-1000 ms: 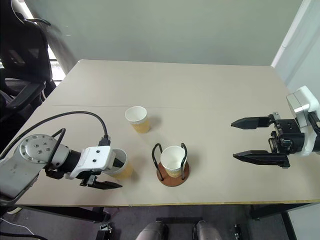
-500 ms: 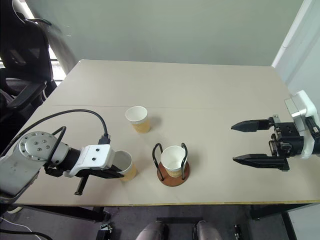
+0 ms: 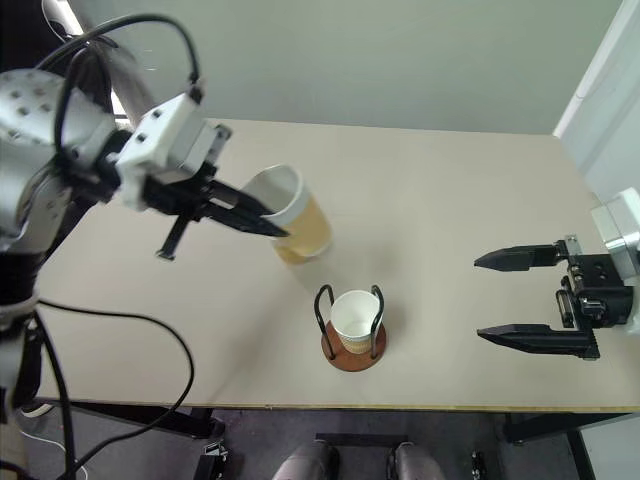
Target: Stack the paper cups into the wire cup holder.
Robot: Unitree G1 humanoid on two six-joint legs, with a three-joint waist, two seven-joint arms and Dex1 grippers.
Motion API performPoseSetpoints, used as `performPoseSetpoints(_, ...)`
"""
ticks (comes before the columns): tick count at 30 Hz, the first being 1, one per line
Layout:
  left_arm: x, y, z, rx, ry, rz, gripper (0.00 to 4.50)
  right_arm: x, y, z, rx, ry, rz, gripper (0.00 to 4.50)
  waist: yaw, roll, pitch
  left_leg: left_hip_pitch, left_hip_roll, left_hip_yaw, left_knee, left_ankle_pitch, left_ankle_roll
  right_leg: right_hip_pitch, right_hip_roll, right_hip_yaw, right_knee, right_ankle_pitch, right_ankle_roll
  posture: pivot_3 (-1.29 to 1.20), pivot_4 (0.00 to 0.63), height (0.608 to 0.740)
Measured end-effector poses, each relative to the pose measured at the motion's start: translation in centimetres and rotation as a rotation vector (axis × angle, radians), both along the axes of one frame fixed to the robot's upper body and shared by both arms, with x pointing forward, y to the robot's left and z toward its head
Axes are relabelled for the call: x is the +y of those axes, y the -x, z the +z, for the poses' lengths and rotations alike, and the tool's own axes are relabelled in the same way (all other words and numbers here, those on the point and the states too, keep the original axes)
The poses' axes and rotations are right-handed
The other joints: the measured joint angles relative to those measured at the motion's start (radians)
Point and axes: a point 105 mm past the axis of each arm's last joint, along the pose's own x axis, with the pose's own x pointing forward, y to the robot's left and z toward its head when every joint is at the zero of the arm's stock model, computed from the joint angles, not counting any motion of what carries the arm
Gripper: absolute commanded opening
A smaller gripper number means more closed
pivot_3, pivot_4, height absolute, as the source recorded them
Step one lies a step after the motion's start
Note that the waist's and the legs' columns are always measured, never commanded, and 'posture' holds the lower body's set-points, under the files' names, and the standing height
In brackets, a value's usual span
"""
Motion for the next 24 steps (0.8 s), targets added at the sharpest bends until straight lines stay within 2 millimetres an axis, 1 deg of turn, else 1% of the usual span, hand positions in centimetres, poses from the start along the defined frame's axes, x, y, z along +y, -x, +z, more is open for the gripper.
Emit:
performPoseSetpoints(4, -2.7, 0.2, -2.6, 0.085, -0.069, -0.147, 0.04, 0.0, 0.3, 0.0, -0.012, 0.001, -0.036, 4.5, -0.005, 0.001, 0.0, -0.003, 0.0, 0.001, 0.007, -0.003, 0.003, 0.0, 0.0, 0.0, 0.0, 0.0, 0.006, 0.0, 0.15, 0.74)
performPoseSetpoints(6, -3.6, 0.4, -3.2, 0.084, -0.106, -0.203, 0.04, 0.2, 0.4, 0.0, -0.019, 0.007, -0.043, 4.5, -0.005, 0.001, 0.001, -0.004, 0.0, 0.001, 0.008, -0.004, 0.004, 0.0, 0.0, 0.0, -0.002, 0.0, 0.008, 0.0, 0.15, 0.74)
performPoseSetpoints(10, -4.4, 0.5, -3.8, 0.046, -0.17, -0.282, 0.04, 0.4, 0.7, 0.0, -0.033, 0.014, -0.066, 4.5, -0.004, 0.001, 0.001, -0.005, -0.001, 0.001, 0.009, -0.004, 0.006, 0.001, 0.0, 0.002, -0.007, 0.001, 0.011, 0.0, 0.15, 0.74)
performPoseSetpoints(15, -4.6, 0.2, -5.1, 0.036, -0.224, -0.338, 0.04, 0.5, 1.0, 0.0, -0.046, 0.022, -0.096, 4.5, -0.002, 0.002, 0.001, -0.009, -0.001, 0.001, 0.01, -0.004, 0.009, 0.001, 0.0, 0.002, -0.012, 0.003, 0.015, 0.0, 0.15, 0.74)
performPoseSetpoints(24, -5.8, 1.0, -5.3, 0.075, -0.187, -0.421, 0.04, 0.5, 1.4, -0.3, -0.053, 0.03, -0.141, 4.5, 0.002, 0.002, 0.001, -0.011, -0.003, 0.002, 0.013, -0.006, 0.013, 0.002, -0.001, 0.003, -0.015, 0.006, 0.02, 0.0, 0.15, 0.74)
